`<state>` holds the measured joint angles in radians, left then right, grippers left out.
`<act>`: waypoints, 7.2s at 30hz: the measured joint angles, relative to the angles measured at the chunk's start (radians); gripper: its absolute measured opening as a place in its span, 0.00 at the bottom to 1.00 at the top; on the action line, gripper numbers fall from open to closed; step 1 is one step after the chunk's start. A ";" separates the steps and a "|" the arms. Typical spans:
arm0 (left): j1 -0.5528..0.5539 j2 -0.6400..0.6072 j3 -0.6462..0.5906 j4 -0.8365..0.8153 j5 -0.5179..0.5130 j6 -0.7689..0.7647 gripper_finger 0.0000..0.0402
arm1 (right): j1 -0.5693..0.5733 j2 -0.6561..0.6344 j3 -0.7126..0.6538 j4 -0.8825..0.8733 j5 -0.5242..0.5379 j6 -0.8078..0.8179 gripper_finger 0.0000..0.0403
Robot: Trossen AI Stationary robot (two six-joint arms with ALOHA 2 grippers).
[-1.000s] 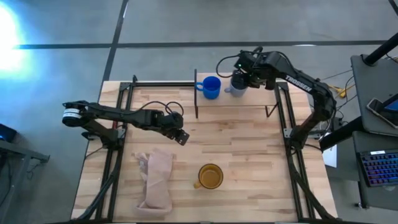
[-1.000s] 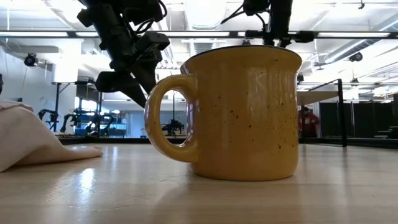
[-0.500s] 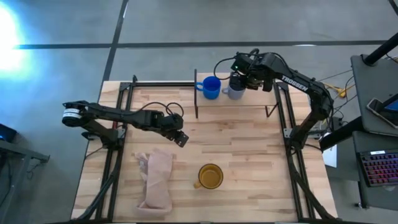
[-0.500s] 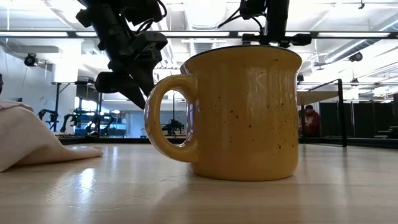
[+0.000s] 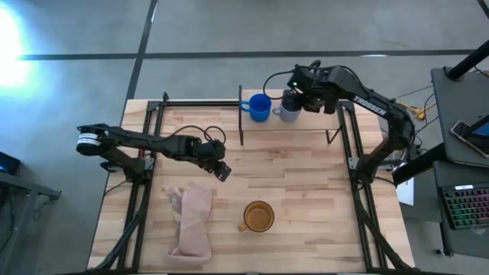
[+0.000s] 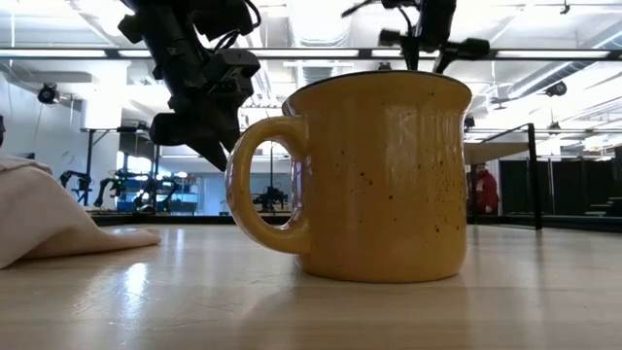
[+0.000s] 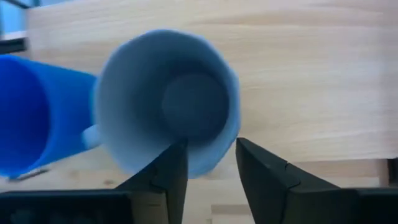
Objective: Stack small to large cups/mugs on shelf
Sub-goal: Put the light blue mug on the shelf
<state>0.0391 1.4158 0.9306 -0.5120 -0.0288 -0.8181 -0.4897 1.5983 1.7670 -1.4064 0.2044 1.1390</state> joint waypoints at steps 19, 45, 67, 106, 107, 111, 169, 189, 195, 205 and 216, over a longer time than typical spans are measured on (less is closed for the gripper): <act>0.000 0.000 0.000 0.008 -0.002 -0.012 0.35 | -0.053 -0.032 0.004 -0.153 0.112 -0.103 0.07; 0.000 0.000 0.000 0.007 -0.001 -0.016 0.35 | -0.181 -0.032 -0.167 0.011 -0.006 -0.293 0.02; 0.000 -0.001 0.001 0.012 -0.010 -0.016 0.35 | -0.180 -0.032 -0.165 0.116 -0.135 -0.388 0.02; 0.001 -0.001 0.002 0.033 -0.029 -0.040 0.35 | 0.077 -0.166 -0.165 0.174 -0.238 -0.432 0.02; 0.003 -0.001 0.002 0.033 -0.030 -0.040 0.35 | 0.106 -0.171 -0.164 0.216 -0.231 -0.465 0.02; 0.011 -0.001 0.002 0.033 -0.030 -0.040 0.35 | 0.191 -0.163 -0.163 0.344 -0.176 -0.652 0.02; 0.013 -0.001 0.001 0.036 -0.056 -0.093 0.35 | 0.172 0.107 0.025 0.182 0.025 -0.911 0.02; 0.011 -0.001 0.001 0.035 -0.055 -0.093 0.35 | 0.153 0.107 0.012 0.220 0.051 -0.907 0.02; 0.011 -0.001 0.001 0.035 -0.055 -0.094 0.35 | 0.148 0.107 0.012 0.221 0.058 -0.908 0.02; 0.010 -0.001 0.001 0.034 -0.053 -0.095 0.35 | 0.143 0.107 0.012 0.219 0.059 -0.912 0.02; 0.005 -0.001 0.001 0.034 -0.054 -0.095 0.35 | 0.123 0.107 0.005 0.215 0.077 -0.912 0.02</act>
<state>0.0437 1.4151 0.9314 -0.4782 -0.0826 -0.9127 -0.3663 1.7054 1.7721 -1.1915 0.2819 0.2272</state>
